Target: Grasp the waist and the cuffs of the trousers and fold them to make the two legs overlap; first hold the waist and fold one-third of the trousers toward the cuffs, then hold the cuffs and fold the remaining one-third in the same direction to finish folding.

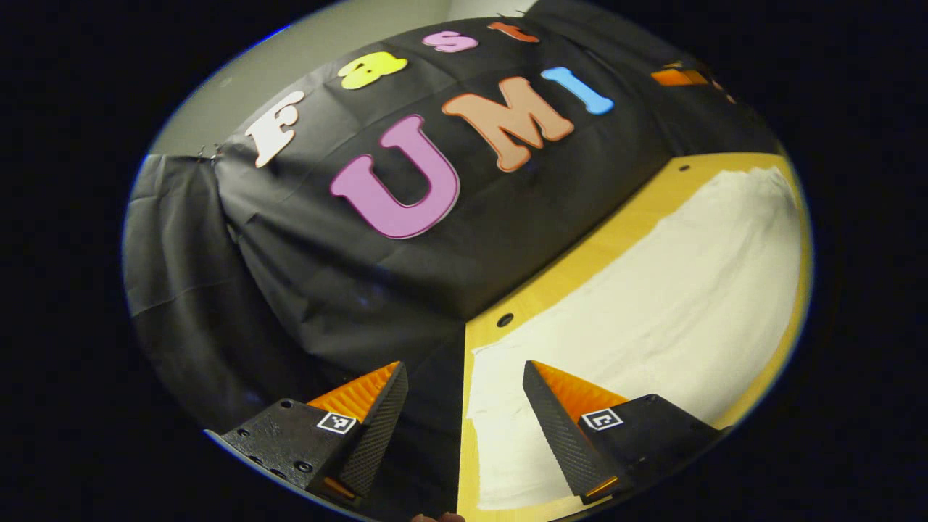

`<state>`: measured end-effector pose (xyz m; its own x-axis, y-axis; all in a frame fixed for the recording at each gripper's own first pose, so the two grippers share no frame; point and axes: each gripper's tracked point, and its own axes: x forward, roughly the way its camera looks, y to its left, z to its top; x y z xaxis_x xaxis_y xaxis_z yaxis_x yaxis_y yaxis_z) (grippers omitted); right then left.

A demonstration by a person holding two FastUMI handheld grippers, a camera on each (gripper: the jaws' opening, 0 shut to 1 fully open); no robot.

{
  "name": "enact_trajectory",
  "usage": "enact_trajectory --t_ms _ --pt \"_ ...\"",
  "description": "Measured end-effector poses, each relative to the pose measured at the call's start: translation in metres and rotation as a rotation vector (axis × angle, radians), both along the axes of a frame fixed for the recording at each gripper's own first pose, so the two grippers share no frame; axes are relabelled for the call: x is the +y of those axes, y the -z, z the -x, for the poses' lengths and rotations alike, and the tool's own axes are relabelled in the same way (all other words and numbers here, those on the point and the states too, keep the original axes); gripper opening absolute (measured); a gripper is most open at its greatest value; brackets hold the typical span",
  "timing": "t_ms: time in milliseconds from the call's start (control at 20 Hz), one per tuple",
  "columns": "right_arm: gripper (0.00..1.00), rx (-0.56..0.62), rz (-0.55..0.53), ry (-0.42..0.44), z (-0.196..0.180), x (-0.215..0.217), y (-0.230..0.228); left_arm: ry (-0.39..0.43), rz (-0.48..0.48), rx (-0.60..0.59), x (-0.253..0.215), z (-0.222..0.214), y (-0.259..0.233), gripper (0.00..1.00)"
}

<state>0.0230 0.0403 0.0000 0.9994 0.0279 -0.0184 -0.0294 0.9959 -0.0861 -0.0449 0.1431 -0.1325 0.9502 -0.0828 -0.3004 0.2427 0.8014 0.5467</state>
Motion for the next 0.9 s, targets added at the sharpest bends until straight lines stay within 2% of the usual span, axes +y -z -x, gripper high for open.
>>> enact_trajectory --t_ms 150,450,650,900 --pt "0.97 0.012 0.006 -0.006 0.001 -0.003 0.006 0.085 -0.078 0.085 -0.003 0.019 0.029 0.96" --pt "0.97 0.052 0.031 -0.027 0.001 -0.001 0.024 0.241 -0.239 0.333 0.001 0.066 0.097 0.97" --pt "0.98 0.088 0.044 -0.05 0.002 0.003 0.037 0.333 -0.38 0.434 0.012 0.091 0.125 0.97" --pt "0.97 0.104 0.063 -0.06 0.003 0.004 0.046 0.408 -0.491 0.542 0.027 0.116 0.152 0.97"
